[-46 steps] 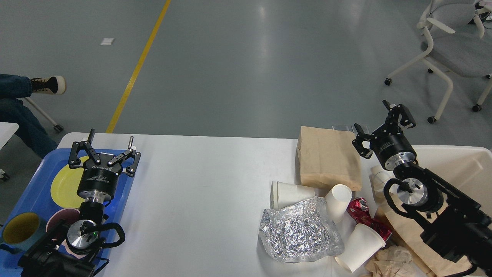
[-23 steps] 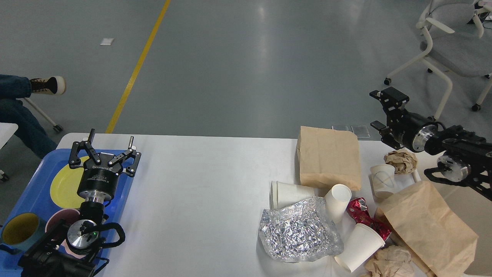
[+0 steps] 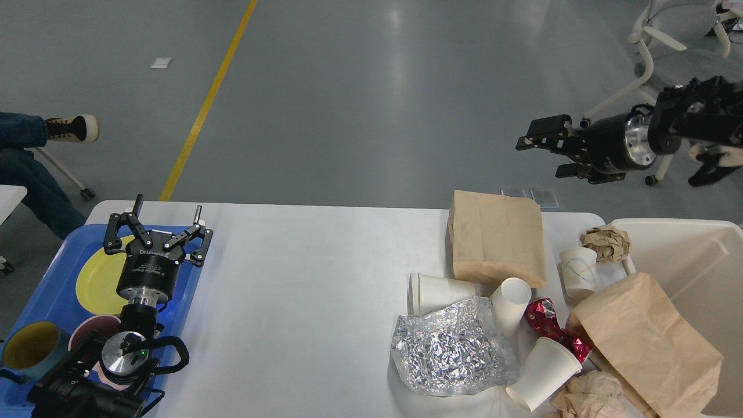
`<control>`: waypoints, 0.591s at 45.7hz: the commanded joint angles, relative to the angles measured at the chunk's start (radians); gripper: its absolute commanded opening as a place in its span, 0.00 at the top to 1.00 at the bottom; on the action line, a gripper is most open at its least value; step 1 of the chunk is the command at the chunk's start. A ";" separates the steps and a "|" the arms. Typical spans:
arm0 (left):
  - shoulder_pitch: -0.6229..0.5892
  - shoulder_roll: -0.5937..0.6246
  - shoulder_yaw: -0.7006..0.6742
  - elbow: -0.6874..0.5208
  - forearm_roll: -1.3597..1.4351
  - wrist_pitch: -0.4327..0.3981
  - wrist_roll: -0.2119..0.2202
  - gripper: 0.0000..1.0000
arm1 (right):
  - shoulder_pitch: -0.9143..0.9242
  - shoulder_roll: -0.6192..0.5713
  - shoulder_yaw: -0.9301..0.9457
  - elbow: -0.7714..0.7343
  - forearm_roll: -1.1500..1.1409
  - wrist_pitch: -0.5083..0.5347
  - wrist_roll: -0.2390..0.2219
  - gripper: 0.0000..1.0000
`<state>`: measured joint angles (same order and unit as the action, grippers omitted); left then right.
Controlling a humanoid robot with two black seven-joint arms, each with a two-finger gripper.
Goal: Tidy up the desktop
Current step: 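Raise the right gripper up and over the brown paper bag, then lower the right gripper onto the brown paper bag to grasp it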
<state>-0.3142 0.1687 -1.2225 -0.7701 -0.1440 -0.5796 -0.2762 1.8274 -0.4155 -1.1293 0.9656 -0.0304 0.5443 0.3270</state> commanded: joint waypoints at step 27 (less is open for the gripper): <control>0.000 0.000 0.000 0.000 0.000 0.000 0.000 0.04 | 0.661 0.182 -0.145 0.664 0.092 0.235 -0.417 0.02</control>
<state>-0.3136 0.1687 -1.2227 -0.7701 -0.1441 -0.5783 -0.2776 2.4824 -0.2061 -1.2760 1.6127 0.0488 0.7795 -0.0875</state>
